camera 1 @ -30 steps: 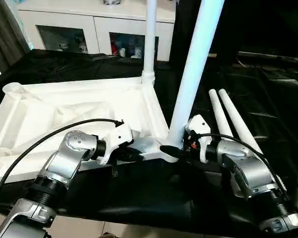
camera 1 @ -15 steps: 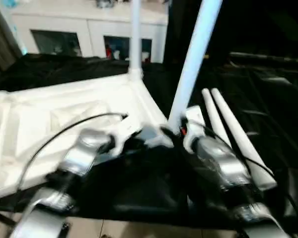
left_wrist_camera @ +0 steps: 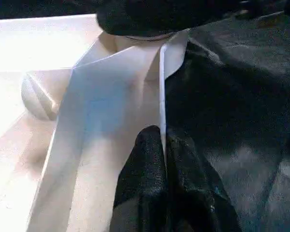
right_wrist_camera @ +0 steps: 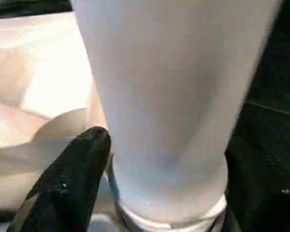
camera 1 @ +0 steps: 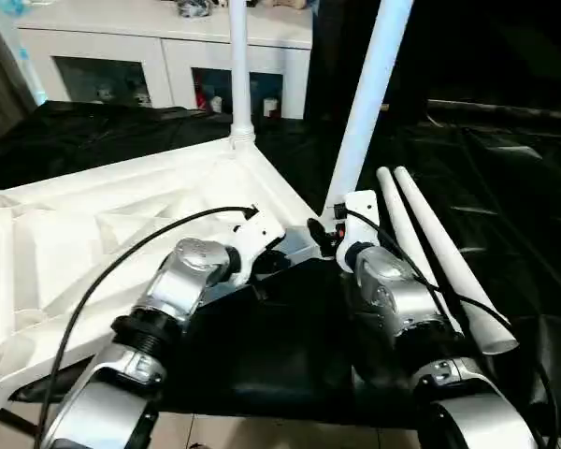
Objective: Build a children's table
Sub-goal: Rotate leg to tighten
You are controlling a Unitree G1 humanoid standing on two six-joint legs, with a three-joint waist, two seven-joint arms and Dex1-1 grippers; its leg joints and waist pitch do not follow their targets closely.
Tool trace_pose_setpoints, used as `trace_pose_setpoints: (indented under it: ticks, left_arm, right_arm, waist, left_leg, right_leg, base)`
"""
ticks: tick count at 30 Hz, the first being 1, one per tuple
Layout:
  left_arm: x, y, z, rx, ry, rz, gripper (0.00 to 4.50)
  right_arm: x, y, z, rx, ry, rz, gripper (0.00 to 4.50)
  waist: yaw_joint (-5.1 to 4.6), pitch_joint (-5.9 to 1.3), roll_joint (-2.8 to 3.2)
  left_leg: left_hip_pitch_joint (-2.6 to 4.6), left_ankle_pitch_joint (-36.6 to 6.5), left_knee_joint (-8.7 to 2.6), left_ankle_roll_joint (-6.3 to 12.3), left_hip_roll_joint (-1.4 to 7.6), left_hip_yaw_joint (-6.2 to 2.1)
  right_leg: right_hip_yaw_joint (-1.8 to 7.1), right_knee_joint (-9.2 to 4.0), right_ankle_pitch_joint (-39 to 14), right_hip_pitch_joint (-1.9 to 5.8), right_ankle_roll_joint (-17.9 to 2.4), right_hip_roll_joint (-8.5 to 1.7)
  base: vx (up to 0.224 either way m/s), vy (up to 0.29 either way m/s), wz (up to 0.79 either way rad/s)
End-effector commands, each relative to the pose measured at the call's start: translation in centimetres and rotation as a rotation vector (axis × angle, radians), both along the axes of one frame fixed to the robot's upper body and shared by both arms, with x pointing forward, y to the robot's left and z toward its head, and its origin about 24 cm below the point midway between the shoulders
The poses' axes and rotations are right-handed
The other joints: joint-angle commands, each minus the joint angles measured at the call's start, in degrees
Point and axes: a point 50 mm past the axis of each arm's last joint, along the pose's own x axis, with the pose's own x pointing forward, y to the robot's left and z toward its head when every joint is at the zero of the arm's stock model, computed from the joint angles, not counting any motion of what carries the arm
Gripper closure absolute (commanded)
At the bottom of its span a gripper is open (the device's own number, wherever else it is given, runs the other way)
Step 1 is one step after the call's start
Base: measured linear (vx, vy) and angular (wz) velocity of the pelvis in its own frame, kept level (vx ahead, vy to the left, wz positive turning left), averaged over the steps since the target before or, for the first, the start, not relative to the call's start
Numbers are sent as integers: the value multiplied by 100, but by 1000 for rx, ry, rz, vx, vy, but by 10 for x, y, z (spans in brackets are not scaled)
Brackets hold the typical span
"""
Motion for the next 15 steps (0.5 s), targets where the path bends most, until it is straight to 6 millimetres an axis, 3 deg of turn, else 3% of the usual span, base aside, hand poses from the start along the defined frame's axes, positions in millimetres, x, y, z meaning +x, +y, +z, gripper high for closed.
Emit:
trace_pose_setpoints:
  ticks: [1, 3, 4, 5, 8, 14, 15]
  left_arm:
    - [-8, -8, 6, -98, -22, -112, 450]
    - [-11, -6, 7, -113, -23, -145, 450]
    - [-15, -3, 9, -132, -14, -188, 450]
    - [-17, 0, 9, -133, -5, -209, 450]
    - [-23, 5, 11, -133, 4, -280, 450]
    - [-27, 16, 14, -110, -6, -310, 450]
    - [-27, 16, 14, -110, -6, -310, 404]
  right_arm:
    - [-8, 9, 7, 23, -18, 171, 63]
    - [-10, 3, 9, 14, -18, 200, 52]
    - [-16, -4, 12, -13, -37, 293, 29]
    - [-20, -9, 14, -36, -48, 348, 29]
    - [-28, -19, 18, -80, -63, 447, 29]
    - [-43, -32, 23, -117, -45, 556, 29]
    - [-43, -32, 23, -117, -45, 556, 22]
  waist:
    - [49, -323, -57]
    - [67, -338, -49]
    - [82, -354, -54]
    - [87, -354, -29]
    - [119, -354, -39]
    - [157, -334, -22]
    - [169, -326, -20]
  left_leg:
    - [97, -1943, -413, 67, 149, -84]
    - [81, -1734, -408, 143, 166, -77]
    - [87, -1583, -389, 156, 167, -60]
    - [88, -1538, -388, 170, 171, -59]
    - [69, -1351, -373, 277, 174, -47]
    - [110, -1554, -395, 182, 188, -40]
    - [125, -1675, -398, 140, 192, -42]
  right_leg:
    - [157, -507, -2066, 203, -869, -215]
    - [165, -462, -1768, 221, -955, -221]
    - [165, -428, -1548, 227, -1046, -215]
    - [166, -421, -1467, 227, -1074, -215]
    - [163, -384, -1148, 250, -1156, -200]
    - [173, -405, -1430, 219, -1159, -201]
    - [175, -427, -1597, 205, -1113, -204]
  base:
    - [0, 0, 0]
    - [0, 0, 0]
    - [0, 0, 0]
    - [0, 0, 0]
    - [0, 0, 0]
    - [0, 0, 0]
    - [0, 0, 0]
